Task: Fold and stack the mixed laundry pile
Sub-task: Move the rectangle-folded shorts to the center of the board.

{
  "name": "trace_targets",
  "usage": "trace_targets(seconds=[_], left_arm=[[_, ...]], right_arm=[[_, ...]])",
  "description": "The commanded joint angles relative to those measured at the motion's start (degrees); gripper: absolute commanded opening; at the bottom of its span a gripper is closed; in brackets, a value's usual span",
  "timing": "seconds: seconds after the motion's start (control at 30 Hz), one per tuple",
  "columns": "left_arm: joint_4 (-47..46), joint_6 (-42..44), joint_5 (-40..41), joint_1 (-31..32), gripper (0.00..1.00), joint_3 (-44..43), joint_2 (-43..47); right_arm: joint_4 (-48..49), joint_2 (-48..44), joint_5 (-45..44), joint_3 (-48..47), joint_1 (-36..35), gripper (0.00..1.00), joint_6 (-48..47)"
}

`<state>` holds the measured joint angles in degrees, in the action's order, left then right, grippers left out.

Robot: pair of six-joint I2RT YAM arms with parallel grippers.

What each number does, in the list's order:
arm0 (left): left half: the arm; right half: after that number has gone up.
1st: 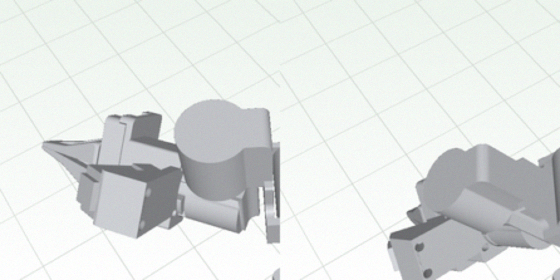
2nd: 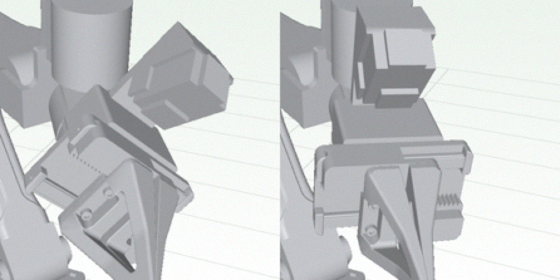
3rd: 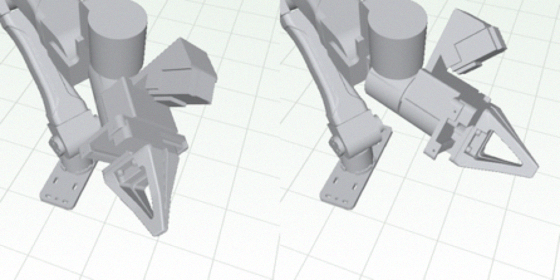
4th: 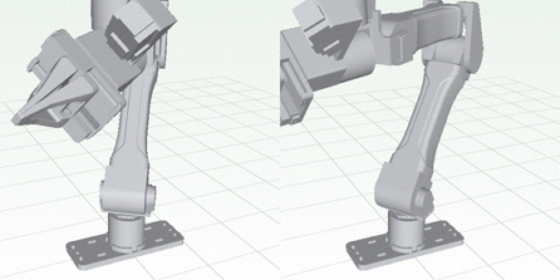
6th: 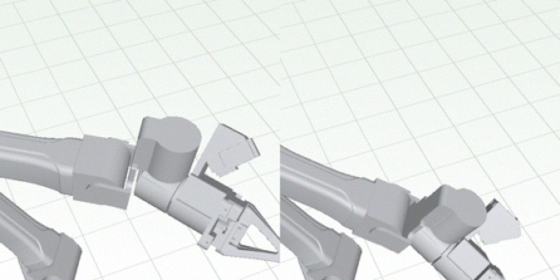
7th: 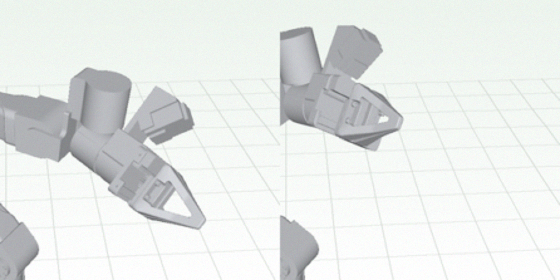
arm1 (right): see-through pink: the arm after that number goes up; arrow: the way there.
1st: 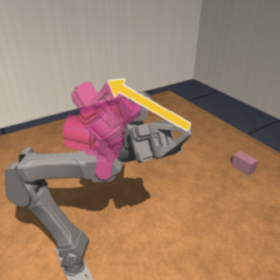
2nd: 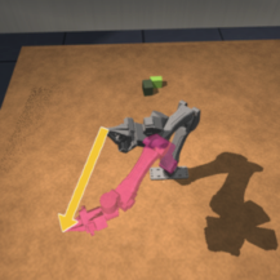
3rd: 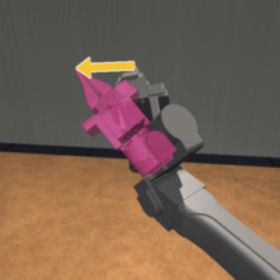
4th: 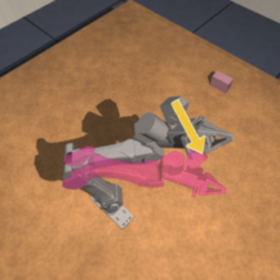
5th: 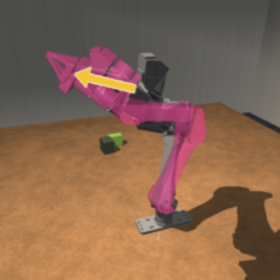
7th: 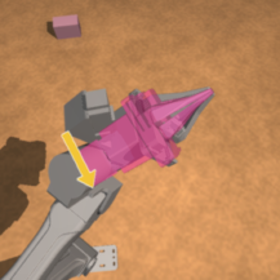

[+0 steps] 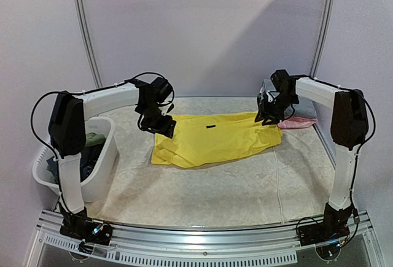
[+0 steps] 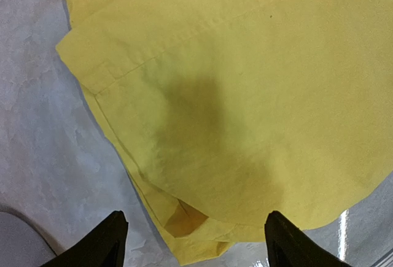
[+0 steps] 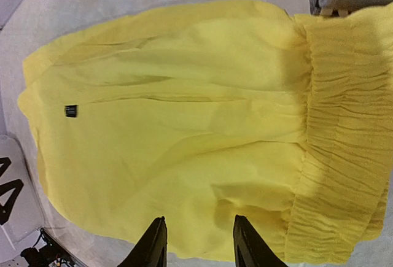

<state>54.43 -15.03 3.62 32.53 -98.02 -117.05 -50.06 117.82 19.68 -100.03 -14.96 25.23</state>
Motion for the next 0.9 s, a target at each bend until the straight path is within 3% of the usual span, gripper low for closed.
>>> trace_targets(seconds=[0.0, 0.17, 0.37, 0.87], left_arm=[[-3.5, -1.1, -5.4, 0.2, 0.78, -0.1, -2.8], [-1.2, -1.6, -6.9, 0.7, 0.76, -2.1, -8.2], [-2.3, -2.6, -7.0, 1.2, 0.74, 3.5, -8.1], [-10.0, -10.2, -5.0, 7.1, 0.72, 32.0, 9.4]], right_arm=[[-3.4, 5.2, -2.0, -0.9, 0.5, 0.37, -2.7], [-4.9, 9.5, -2.3, 0.2, 0.5, 0.36, -2.4], [-4.5, 9.8, -1.2, 6.4, 0.3, 0.35, -0.7], [0.0, 0.6, 2.3, 27.8, -3.7, 0.35, 3.8]])
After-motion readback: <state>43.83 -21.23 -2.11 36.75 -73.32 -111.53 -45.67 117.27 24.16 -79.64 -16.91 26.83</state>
